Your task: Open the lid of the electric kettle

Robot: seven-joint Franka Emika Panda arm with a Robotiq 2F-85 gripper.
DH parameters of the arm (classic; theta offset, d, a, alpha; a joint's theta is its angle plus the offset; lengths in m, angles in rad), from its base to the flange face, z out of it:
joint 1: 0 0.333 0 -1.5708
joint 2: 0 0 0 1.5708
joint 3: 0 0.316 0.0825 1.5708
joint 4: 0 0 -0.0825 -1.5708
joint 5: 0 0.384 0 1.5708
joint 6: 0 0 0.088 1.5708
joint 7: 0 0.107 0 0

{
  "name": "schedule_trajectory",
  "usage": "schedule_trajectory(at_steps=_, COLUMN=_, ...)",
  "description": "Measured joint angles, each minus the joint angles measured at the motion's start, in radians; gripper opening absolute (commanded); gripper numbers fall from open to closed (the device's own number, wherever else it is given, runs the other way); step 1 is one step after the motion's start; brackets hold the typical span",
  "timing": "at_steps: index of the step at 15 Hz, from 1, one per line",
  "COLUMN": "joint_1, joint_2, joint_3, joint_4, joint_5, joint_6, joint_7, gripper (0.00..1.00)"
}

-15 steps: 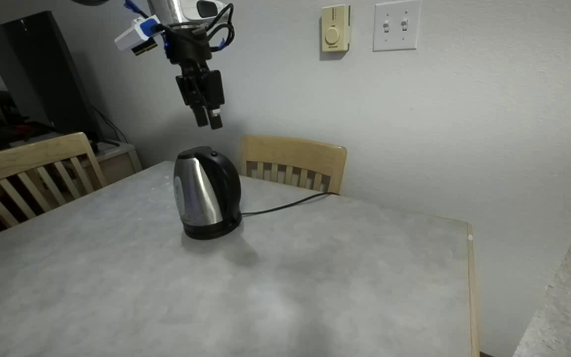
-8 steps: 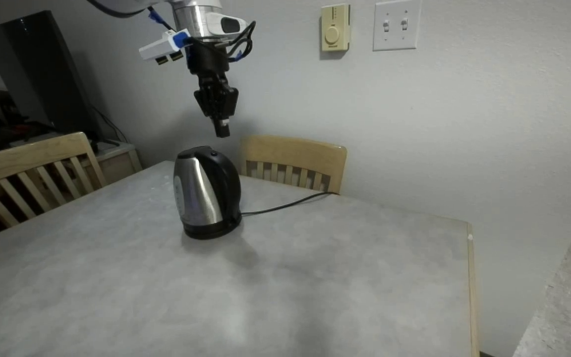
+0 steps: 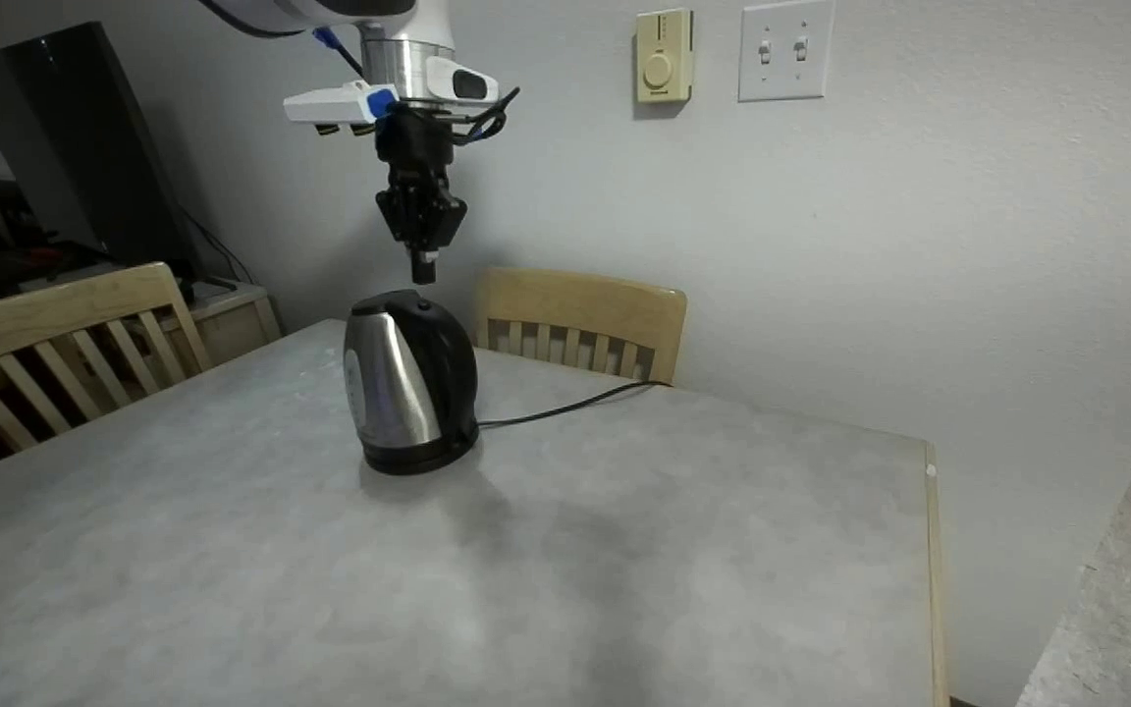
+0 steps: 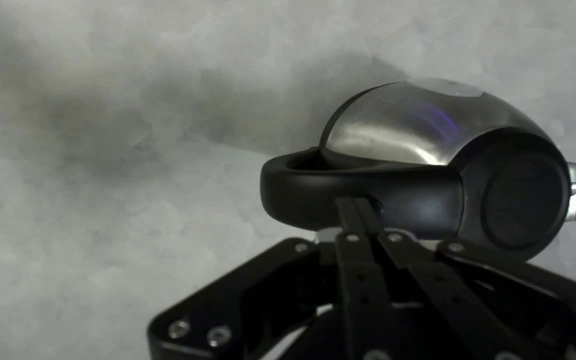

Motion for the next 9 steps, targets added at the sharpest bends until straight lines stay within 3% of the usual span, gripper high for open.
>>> schedule_trajectory(at_steps=9, joint_1=-0.024, joint_2=0.053, joint_3=0.007, joint_4=0.087, joint_5=0.091, joint_6=-0.114, joint_7=-0.014, gripper=0.00)
